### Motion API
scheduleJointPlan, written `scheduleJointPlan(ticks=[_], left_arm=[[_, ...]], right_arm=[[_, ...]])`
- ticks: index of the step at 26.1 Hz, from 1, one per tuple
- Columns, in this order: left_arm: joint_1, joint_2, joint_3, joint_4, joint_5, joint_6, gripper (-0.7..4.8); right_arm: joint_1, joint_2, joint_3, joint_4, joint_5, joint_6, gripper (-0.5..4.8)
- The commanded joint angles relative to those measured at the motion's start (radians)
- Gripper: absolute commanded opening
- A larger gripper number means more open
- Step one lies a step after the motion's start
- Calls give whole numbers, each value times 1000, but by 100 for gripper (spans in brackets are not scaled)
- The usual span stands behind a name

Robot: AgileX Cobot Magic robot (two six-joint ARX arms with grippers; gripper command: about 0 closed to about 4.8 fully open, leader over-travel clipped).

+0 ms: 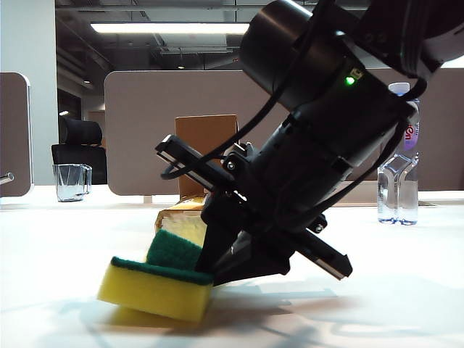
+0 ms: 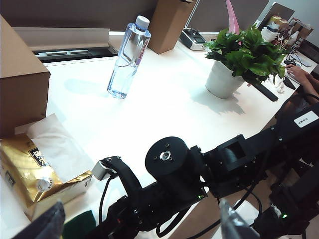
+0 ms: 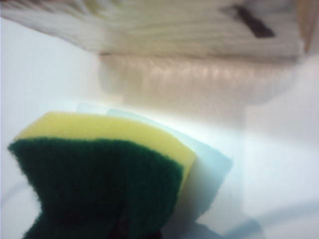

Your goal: Move the sponge from left to right to wipe the table, avoiding obstacles on the table, and finally reaching the bottle of mineral water.

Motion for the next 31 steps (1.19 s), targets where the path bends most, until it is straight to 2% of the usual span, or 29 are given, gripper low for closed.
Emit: scheduleJointPlan(ticks=[1,9,19,31], left_arm=[[1,-1,23,13,-7,24,404],[1,-2,50,11,-29,47,403],[1,-2,50,11,-29,47,403],[1,-2,51,11,-35,47,403]], right_arm=[[-6,-8,-32,-238,58,-27,-10],[-106,-54,-43,-320,83,-114,-9],[-127,-63,-67,-369,95,-158,-9],[-239,-193,-76,-461,129,-236,-9]])
